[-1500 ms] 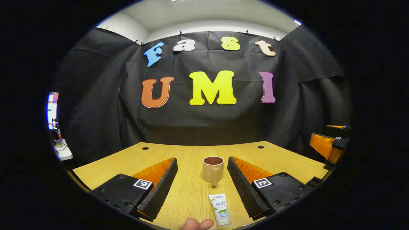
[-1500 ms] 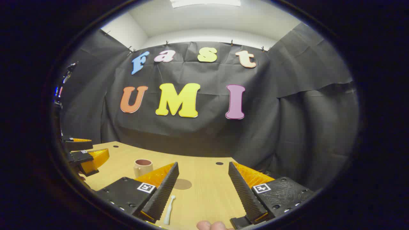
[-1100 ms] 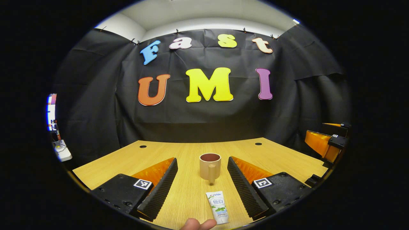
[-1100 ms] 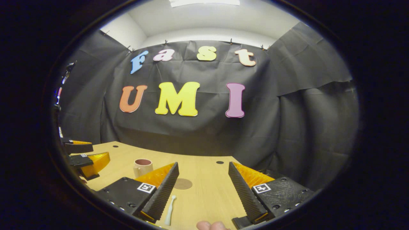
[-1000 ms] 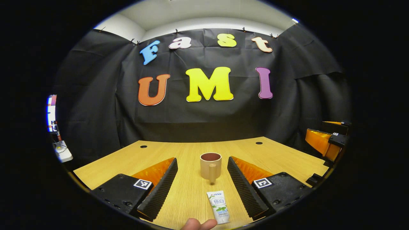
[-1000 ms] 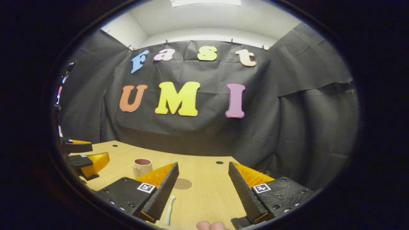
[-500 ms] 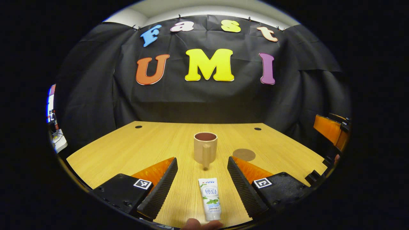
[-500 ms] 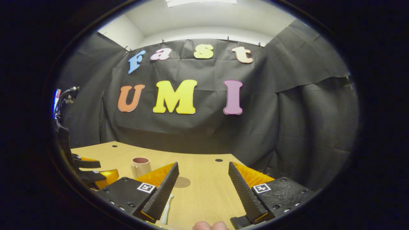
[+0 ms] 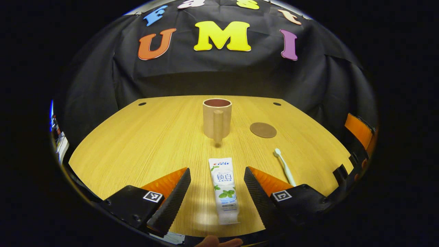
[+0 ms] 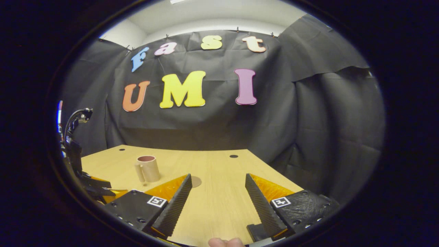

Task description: Put the toothbrush and toothpaste on the desktop into the cup, then pick up the cup and place it on the coaster on the desktop.

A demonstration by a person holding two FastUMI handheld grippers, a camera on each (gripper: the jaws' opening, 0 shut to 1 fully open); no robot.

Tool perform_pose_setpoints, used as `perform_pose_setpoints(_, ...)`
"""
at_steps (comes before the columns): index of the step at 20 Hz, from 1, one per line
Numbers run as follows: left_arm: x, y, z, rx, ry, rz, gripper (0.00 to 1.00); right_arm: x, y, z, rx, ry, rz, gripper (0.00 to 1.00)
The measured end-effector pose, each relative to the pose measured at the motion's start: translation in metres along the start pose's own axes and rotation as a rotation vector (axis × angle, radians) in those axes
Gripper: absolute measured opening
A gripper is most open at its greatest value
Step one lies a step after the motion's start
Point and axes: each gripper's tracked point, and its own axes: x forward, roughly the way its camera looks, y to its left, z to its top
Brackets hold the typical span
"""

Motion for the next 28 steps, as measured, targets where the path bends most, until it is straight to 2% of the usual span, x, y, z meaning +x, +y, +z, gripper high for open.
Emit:
perform_pose_setpoints(2, 0.005, -0.002, -0.013, -0.013, 0.076, -0.006, 0.99, 0.001, -0.003, -0.007, -0.001, 0.011, -0.008, 0.94)
perform_pose_setpoints(5, 0.014, 0.000, -0.017, 0.008, 0.115, 0.020, 0.99, 0.007, -0.005, -0.021, -0.008, 0.044, -0.019, 0.96)
perform_pose_setpoints(10, 0.017, -0.005, -0.036, 0.011, 0.205, 0.020, 0.91, 0.011, -0.005, -0.030, -0.006, 0.068, -0.018, 0.96)
perform_pose_setpoints(12, 0.019, -0.006, -0.034, 0.031, 0.207, 0.040, 0.88, 0.014, -0.004, -0.036, -0.014, 0.085, -0.018, 0.96)
perform_pose_setpoints(13, 0.019, -0.008, -0.034, 0.023, 0.214, 0.037, 0.80, 0.014, -0.003, -0.039, -0.012, 0.092, -0.015, 0.95)
perform_pose_setpoints(14, 0.020, -0.010, -0.034, 0.018, 0.221, 0.037, 0.80, 0.015, 0.000, -0.041, -0.009, 0.099, -0.011, 0.95)
perform_pose_setpoints(15, 0.020, -0.009, -0.034, 0.016, 0.225, 0.039, 0.72, 0.015, 0.001, -0.043, -0.008, 0.105, -0.006, 0.95)
perform_pose_setpoints(17, 0.019, -0.007, -0.033, -0.005, 0.225, 0.052, 0.52, 0.015, 0.005, -0.044, -0.008, 0.109, 0.004, 0.96)
perform_pose_setpoints(18, 0.018, -0.005, -0.035, -0.010, 0.227, 0.060, 0.48, 0.014, 0.009, -0.044, -0.001, 0.110, 0.021, 0.95)
perform_pose_setpoints(19, 0.017, -0.005, -0.035, -0.010, 0.229, 0.066, 0.47, 0.012, 0.016, -0.045, 0.016, 0.115, 0.051, 0.94)
perform_pose_setpoints(20, 0.018, -0.005, -0.035, -0.010, 0.227, 0.065, 0.50, 0.010, 0.021, -0.046, 0.029, 0.121, 0.069, 0.94)
perform_pose_setpoints(21, 0.017, -0.005, -0.034, -0.021, 0.226, 0.062, 0.44, 0.009, 0.026, -0.047, 0.039, 0.132, 0.085, 0.94)
perform_pose_setpoints(22, 0.017, -0.005, -0.033, -0.038, 0.224, 0.052, 0.43, 0.007, 0.032, -0.051, 0.046, 0.150, 0.104, 0.94)
perform_pose_setpoints(23, 0.014, -0.003, -0.028, -0.061, 0.203, 0.045, 0.42, 0.006, 0.035, -0.055, 0.035, 0.166, 0.107, 0.94)
perform_pose_setpoints(24, 0.009, 0.001, -0.018, -0.087, 0.166, 0.042, 0.45, 0.005, 0.037, -0.059, 0.015, 0.182, 0.100, 0.93)
perform_pose_setpoints(25, 0.002, 0.003, -0.004, -0.100, 0.128, 0.038, 0.41, 0.005, 0.039, -0.064, -0.012, 0.206, 0.088, 0.93)
perform_pose_setpoints(28, -0.010, 0.009, 0.023, -0.108, 0.063, 0.031, 0.41, 0.004, 0.053, -0.077, -0.019, 0.272, 0.097, 0.94)
